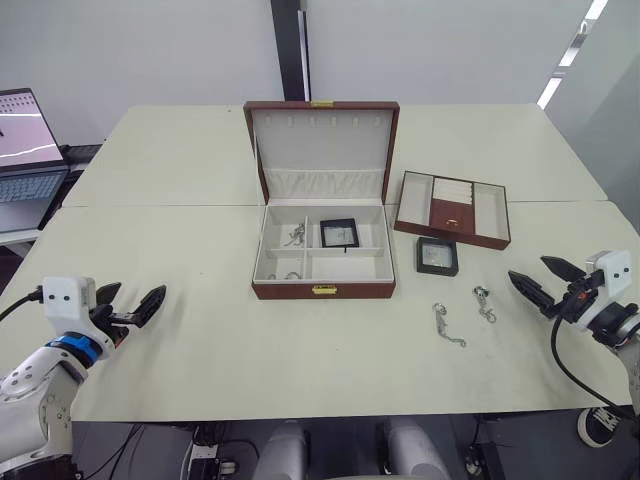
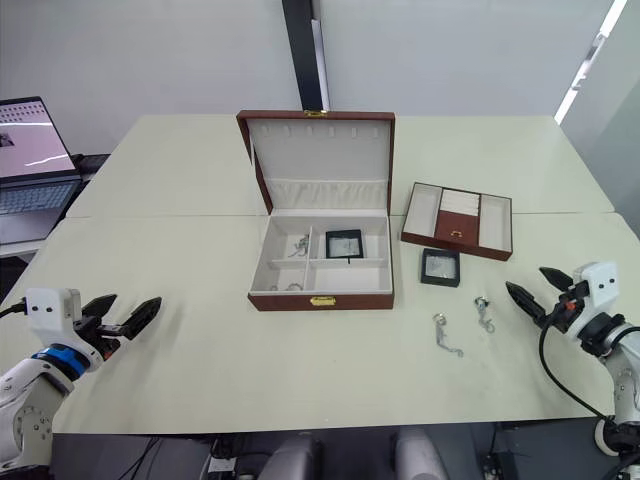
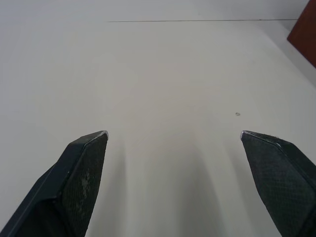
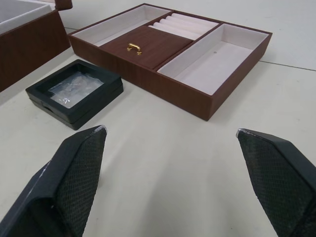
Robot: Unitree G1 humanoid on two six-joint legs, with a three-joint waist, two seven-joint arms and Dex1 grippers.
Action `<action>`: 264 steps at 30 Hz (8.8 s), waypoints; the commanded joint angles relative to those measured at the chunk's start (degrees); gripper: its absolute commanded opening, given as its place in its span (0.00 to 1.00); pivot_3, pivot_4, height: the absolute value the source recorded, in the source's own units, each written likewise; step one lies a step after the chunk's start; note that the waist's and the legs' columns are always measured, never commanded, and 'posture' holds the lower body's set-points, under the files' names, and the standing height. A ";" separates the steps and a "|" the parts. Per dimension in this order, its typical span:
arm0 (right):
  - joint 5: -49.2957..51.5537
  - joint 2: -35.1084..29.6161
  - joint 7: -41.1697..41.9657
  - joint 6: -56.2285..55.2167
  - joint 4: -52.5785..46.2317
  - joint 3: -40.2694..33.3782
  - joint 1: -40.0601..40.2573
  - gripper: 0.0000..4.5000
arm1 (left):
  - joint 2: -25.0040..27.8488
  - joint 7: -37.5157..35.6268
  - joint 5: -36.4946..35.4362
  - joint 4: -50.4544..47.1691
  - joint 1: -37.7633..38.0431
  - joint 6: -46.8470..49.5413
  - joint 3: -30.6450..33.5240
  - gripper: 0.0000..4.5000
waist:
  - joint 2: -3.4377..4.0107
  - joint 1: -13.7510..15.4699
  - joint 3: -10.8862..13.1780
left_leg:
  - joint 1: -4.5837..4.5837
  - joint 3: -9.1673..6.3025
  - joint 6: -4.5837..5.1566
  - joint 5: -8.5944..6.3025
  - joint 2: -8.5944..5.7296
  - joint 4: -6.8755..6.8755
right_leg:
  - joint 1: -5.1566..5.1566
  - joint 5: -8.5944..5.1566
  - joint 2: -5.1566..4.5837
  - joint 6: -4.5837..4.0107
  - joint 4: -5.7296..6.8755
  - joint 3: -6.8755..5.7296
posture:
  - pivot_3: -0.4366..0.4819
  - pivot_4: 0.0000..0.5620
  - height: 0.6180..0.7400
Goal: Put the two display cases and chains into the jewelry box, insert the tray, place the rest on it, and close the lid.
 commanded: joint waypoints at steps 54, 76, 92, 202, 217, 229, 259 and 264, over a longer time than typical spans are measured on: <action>-8.09 -12.01 26.60 12.47 -5.21 25.15 -24.43 1.00 | 0.97 -20.16 -5.31 -29.03 -8.17 -2.48 -31.63 0.99 | 0.03 -0.11 0.00 | 0.00 0.01 -0.01 0.00 -0.05 0.02 | 0.02 0.00 0.10 0.00 -0.02 -0.02 | 0.48 0.27 1.00; -20.38 -2.54 23.43 2.82 8.81 32.72 -32.11 0.87 | -0.84 -19.94 -3.92 -31.44 0.20 -11.47 -31.46 1.00 | 0.05 -0.03 0.01 | -0.02 -0.02 0.00 0.00 -0.04 0.03 | 0.00 0.00 0.04 0.00 -0.02 -0.04 | 0.48 0.27 1.00; -21.34 -2.02 21.32 -0.27 10.88 32.23 -32.85 0.00 | -2.05 -17.02 -3.65 -31.06 -1.76 -10.63 -31.73 1.00 | 0.05 -0.03 0.01 | -0.03 -0.02 0.00 0.00 -0.05 0.03 | 0.00 0.00 0.04 0.00 -0.03 -0.04 | 0.48 0.27 1.00; -4.63 0.29 5.95 6.04 0.92 -0.23 -8.96 0.99 | 6.61 -8.70 -5.02 -2.83 3.71 -8.31 -1.38 1.00 | 0.16 -0.06 0.10 | -0.12 -0.03 0.00 -0.01 -0.05 -0.03 | -0.05 0.00 0.07 -0.02 -0.10 -0.07 | 0.48 0.27 1.00; -5.00 2.22 0.74 -0.38 3.78 0.17 -5.69 0.99 | 6.24 -7.48 -3.43 2.53 0.69 -10.24 -2.00 1.00 | 0.16 -0.11 0.10 | -0.05 0.01 0.00 -0.01 -0.03 -0.06 | -0.04 0.01 0.08 -0.02 -0.06 -0.01 | 0.48 0.27 1.00; -3.47 0.53 3.20 2.69 0.07 1.15 -7.82 0.99 | 6.50 -8.81 -4.89 -5.69 -0.72 -7.62 -4.63 1.00 | 0.17 -0.12 0.10 | -0.06 0.01 0.00 -0.01 -0.02 -0.06 | -0.04 0.01 0.07 -0.02 -0.06 0.00 | 0.48 0.27 1.00; -27.20 -4.49 23.68 -14.47 48.78 28.53 -49.14 0.99 | -1.34 -19.73 -3.83 -22.22 -16.40 -4.44 -33.50 1.00 | 0.18 -0.36 0.12 | -0.10 0.04 -0.04 0.01 -0.06 0.04 | -0.07 0.03 0.08 -0.01 -0.06 0.00 | 0.48 0.27 1.00; -30.17 -2.84 19.08 -17.77 53.35 28.84 -50.79 0.99 | -3.57 -18.82 -2.87 -22.29 -16.28 -6.40 -33.95 1.00 | 0.18 -0.38 0.12 | -0.09 0.04 -0.06 0.03 -0.06 0.04 | -0.07 0.03 0.09 -0.01 -0.06 0.00 | 0.48 0.27 1.00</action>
